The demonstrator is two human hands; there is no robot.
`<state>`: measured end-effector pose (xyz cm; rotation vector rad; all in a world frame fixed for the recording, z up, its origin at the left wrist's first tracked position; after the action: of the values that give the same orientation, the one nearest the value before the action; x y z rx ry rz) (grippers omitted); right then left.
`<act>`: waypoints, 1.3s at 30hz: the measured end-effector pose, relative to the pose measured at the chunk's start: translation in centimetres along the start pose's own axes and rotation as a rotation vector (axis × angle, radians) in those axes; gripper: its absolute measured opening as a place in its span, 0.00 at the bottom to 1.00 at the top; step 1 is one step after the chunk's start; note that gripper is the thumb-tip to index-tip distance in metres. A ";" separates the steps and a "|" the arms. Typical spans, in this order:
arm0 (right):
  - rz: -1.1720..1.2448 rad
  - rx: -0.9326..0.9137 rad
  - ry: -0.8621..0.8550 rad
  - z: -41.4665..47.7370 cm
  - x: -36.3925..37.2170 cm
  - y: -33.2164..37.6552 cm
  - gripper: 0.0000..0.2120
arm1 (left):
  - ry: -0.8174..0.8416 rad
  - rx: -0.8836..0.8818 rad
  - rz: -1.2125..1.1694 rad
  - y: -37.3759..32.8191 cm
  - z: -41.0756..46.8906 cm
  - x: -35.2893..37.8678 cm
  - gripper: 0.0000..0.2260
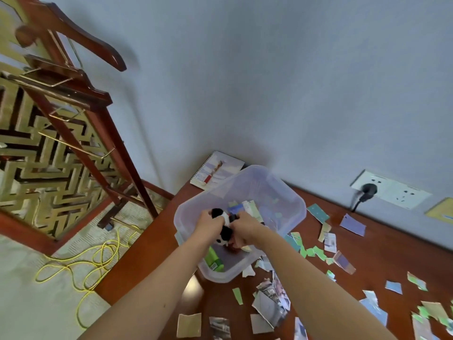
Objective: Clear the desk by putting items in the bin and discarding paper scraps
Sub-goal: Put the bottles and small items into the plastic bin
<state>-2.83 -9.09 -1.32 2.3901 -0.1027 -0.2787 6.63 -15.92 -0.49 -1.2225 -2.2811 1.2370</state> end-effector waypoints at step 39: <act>0.329 -0.503 -0.962 -13.2 -8.5 -8.6 0.15 | 0.173 0.349 -0.156 -3.4 -4.7 13.7 0.06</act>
<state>-8.16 7.21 3.88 1.5348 -0.7559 -1.1189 -0.85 -3.56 3.01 -0.9659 -1.8976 1.3432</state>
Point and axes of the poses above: each hand's wrist, its own z-axis towards the middle knuckle, its own x-axis out of the palm, y = z × x, the point moved 4 cm from there along z, towards the middle knuckle, and after that the axes turned 11 degrees about y, right-handed, at the moved point
